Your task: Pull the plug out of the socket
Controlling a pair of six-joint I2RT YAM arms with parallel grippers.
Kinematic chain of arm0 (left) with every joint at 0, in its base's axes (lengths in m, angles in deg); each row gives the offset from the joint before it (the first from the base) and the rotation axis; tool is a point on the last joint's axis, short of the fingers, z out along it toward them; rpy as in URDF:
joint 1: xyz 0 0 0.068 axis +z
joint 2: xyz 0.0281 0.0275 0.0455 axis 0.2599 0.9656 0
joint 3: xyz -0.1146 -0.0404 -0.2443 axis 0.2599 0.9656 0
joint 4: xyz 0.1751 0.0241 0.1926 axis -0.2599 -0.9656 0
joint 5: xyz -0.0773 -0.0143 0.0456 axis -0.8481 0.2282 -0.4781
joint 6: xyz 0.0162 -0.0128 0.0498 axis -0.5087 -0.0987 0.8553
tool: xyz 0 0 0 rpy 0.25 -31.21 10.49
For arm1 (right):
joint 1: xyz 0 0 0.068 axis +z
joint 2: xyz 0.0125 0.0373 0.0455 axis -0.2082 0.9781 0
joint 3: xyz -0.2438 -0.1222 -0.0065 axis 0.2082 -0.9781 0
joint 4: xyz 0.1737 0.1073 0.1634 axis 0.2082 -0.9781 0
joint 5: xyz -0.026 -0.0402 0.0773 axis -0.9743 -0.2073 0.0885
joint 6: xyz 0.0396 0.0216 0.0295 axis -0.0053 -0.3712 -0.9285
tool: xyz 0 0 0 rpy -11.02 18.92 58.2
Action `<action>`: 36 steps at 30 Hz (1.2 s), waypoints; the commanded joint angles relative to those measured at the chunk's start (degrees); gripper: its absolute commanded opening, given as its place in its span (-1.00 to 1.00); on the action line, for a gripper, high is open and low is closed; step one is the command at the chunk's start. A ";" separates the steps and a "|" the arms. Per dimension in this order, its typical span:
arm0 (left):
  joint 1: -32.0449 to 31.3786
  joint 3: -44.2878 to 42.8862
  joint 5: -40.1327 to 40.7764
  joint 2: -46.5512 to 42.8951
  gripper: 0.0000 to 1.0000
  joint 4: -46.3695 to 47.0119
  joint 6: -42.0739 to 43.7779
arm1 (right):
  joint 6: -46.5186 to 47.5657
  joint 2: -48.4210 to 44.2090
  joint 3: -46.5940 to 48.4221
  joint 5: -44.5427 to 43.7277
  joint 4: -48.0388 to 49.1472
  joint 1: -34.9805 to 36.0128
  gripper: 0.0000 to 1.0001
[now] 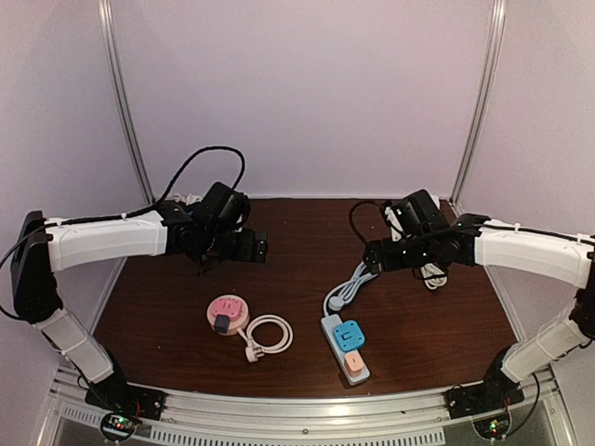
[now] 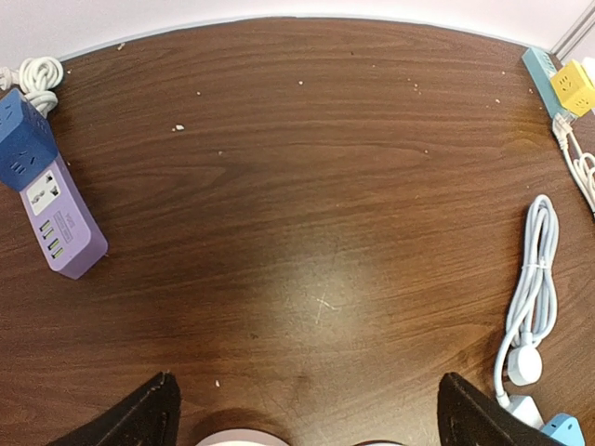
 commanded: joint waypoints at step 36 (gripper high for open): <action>2.21 4.42 -7.44 -2.36 0.95 4.51 -1.22 | -8.61 6.34 -17.48 41.53 17.18 6.28 0.48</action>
